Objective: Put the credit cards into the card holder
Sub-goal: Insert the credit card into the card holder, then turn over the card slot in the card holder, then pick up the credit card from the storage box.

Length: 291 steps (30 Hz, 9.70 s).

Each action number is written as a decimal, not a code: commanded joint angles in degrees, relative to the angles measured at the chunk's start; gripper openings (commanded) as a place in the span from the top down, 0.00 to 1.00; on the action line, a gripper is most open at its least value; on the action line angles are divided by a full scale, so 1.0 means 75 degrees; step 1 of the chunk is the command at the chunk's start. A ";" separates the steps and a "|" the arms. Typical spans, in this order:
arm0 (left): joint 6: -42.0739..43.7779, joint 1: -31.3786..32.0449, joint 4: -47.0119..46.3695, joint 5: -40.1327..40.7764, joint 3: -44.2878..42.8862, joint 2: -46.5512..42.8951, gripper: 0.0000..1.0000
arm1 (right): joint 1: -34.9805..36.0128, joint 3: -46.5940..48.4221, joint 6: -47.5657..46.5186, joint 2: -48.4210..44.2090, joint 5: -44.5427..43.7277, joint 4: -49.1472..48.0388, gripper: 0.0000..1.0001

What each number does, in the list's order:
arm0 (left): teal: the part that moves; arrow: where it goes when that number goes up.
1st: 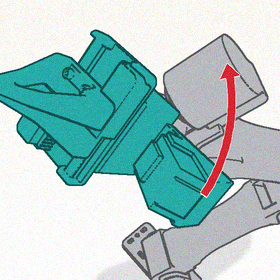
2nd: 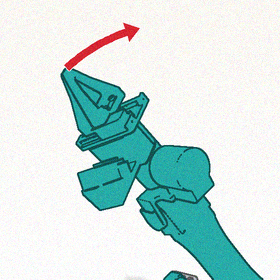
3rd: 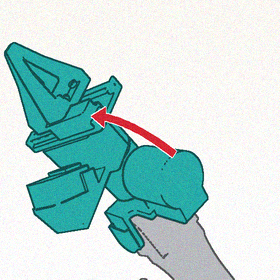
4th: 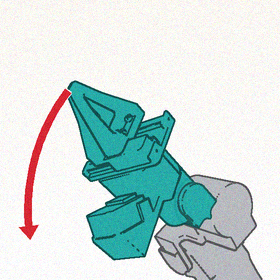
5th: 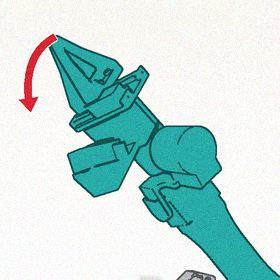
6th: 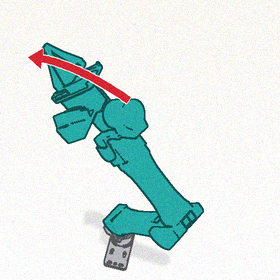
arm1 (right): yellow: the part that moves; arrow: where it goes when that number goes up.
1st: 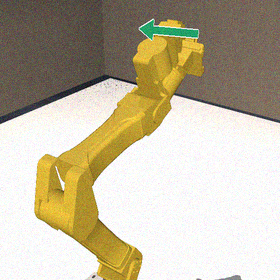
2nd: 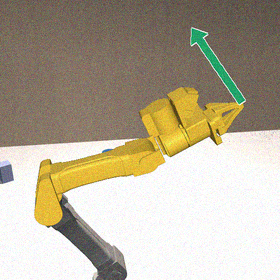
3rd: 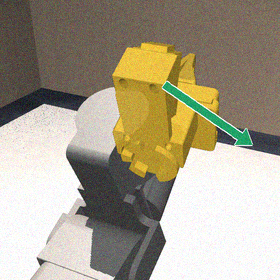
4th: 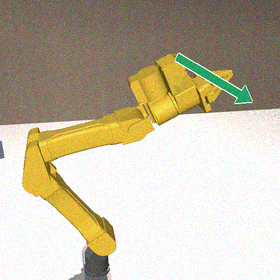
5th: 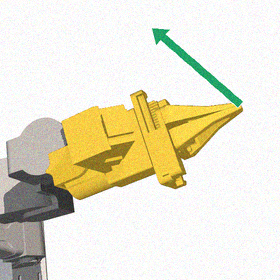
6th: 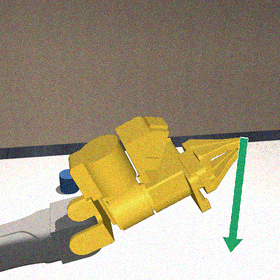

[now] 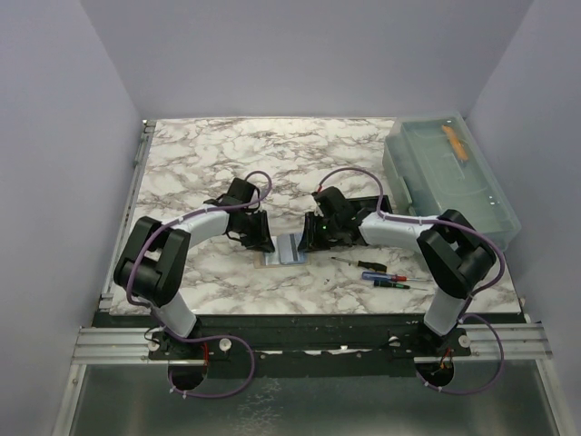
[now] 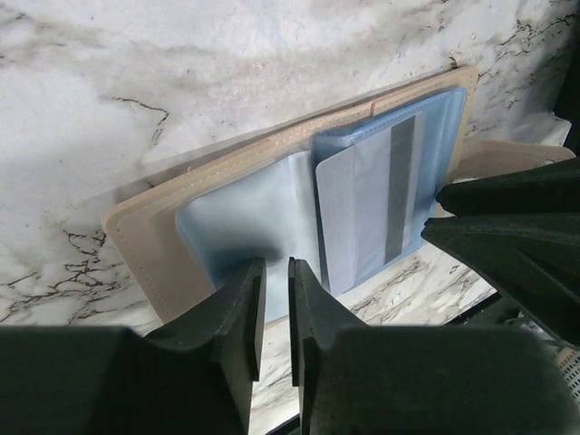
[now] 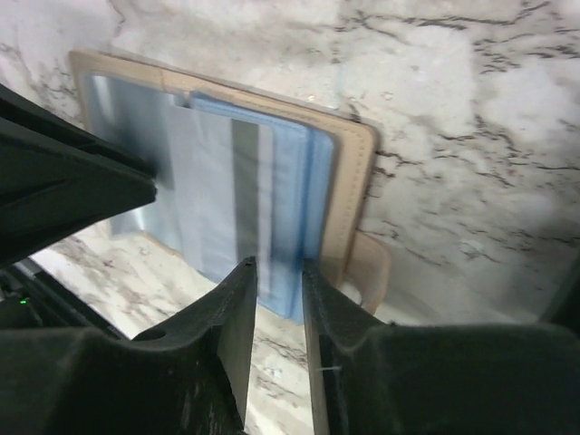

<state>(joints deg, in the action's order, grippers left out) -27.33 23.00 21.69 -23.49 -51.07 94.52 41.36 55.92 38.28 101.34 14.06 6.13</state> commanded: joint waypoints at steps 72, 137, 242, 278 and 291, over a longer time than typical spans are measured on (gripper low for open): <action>-0.0633 0.0847 -0.1322 -0.0055 0.0288 0.0594 0.99 | -0.0560 -0.0552 -0.0077 -0.0210 0.1639 -0.0858 0.63; 0.0065 -0.0909 0.1268 0.0806 -0.0490 -0.3069 0.72 | 0.0778 0.1636 0.0113 0.0940 0.1537 0.0099 0.21; -0.3431 0.1597 -0.4593 -0.0982 -0.1781 0.2853 0.69 | -0.3714 -0.0288 -0.1921 -0.1496 0.1707 0.1398 0.42; -0.3428 0.1597 -0.4610 -0.1123 -0.1956 0.2982 0.69 | -0.3711 -0.0708 -0.1237 -0.1290 0.3140 0.0162 0.56; -0.3442 0.1609 -0.4606 -0.1099 -0.1968 0.2995 0.69 | -0.3699 -0.0691 -0.1405 -0.1105 0.2825 0.0230 0.83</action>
<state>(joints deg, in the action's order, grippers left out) -53.30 34.17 -10.35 -30.65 -64.12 116.20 12.29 50.98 27.16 92.23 32.36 8.64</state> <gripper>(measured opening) 0.302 0.228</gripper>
